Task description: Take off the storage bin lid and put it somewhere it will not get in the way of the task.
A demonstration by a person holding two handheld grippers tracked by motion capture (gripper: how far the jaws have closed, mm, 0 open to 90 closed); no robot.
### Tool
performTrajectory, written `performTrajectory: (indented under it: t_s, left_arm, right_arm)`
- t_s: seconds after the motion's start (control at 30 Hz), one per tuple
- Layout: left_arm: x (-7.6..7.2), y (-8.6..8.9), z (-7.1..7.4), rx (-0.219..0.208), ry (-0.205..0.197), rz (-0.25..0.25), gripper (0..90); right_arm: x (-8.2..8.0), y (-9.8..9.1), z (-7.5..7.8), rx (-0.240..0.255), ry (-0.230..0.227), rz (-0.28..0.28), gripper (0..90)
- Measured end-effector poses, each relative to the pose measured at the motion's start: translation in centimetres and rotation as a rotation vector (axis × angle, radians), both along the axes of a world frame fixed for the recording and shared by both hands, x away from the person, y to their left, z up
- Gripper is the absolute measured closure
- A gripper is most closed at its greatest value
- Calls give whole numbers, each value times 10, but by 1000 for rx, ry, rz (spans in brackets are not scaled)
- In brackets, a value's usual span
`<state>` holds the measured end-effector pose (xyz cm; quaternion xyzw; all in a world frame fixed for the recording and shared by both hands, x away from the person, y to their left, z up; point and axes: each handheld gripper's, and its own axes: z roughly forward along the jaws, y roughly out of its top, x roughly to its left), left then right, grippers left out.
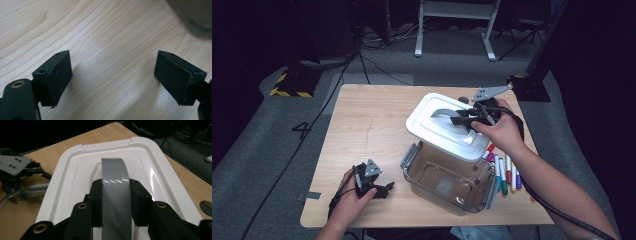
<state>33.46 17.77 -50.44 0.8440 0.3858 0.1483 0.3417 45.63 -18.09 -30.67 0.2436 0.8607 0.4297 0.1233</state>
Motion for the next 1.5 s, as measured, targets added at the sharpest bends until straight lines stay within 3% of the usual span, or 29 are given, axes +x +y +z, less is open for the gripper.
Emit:
performTrajectory:
  t_s: [0.27, 0.4, 0.6, 0.8, 1.03, 1.5]
  left_arm:
    - [1, 0, 0, -3, 1, -3, 152]
    - [2, 0, 0, -4, 7, -19, 149]
    - [3, 1, 0, -3, 7, -24, 146]
    - [3, 1, 0, -2, 7, -25, 146]
    - [3, 1, 0, -3, 7, -24, 146]
    - [3, 1, 0, -3, 7, -25, 146]
  right_arm:
    - [51, -7, -30, 4, 2, -96, 673]
    - [67, -12, -47, 9, 22, -152, 673]
    - [85, -18, -75, -16, 48, -174, 672]
    - [93, -21, -101, -28, 95, -179, 673]
    - [100, -20, -128, -68, 120, -165, 672]
    - [96, -25, -155, -92, 179, -196, 663]
